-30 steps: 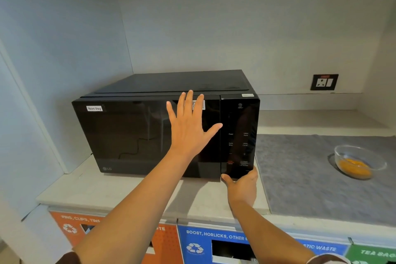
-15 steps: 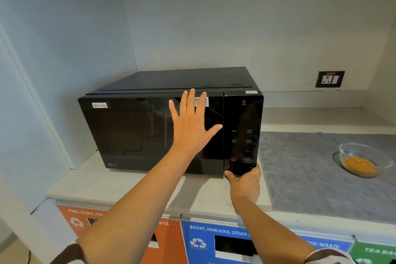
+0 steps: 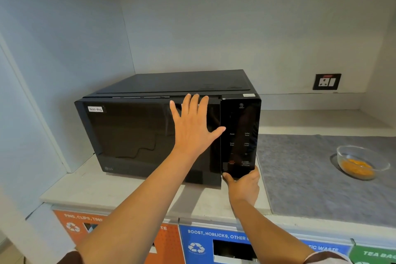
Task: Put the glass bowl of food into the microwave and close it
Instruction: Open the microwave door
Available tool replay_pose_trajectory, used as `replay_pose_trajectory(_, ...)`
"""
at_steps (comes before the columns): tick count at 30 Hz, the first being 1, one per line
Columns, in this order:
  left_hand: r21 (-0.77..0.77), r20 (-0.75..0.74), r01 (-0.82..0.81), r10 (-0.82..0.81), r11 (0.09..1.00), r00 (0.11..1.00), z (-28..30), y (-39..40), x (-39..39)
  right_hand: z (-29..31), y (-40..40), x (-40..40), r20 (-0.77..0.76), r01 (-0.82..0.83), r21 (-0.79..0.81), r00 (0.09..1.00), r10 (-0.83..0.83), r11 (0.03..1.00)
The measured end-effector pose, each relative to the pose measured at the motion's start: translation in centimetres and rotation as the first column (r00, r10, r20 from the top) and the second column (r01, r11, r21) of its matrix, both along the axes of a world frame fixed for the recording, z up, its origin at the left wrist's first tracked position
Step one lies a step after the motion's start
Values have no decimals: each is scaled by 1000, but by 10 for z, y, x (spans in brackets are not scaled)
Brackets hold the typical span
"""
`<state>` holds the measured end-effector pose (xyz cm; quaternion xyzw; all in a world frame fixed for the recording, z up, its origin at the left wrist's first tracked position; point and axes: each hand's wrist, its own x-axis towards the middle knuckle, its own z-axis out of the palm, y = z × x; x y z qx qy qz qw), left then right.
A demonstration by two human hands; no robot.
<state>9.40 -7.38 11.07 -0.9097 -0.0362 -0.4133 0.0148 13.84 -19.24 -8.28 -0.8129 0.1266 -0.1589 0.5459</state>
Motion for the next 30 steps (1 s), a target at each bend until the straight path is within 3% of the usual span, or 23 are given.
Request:
replay_pose_trajectory(4, -12, -32, 7, -7, 1000, 999, 3, -1, -2, 3, -1, -3, 43, -14, -1, 999, 15, 1000)
replay_pose_trajectory(9, -7, -32, 7, -8, 1000, 999, 3, -1, -7, 5, 0, -7, 62, 9, -117, 998, -2, 993)
replay_pose_trajectory(19, -20, -38, 25, -26, 999, 999, 2, -1, -26, 15, -5, -23, 114, 15, -122, 993, -1, 992)
replay_pose_trajectory(30, -83, -60, 134, -139, 988, 988, 2, 11, -100, 39, -2, -93, 93, 15, -161, 996, 1, 987)
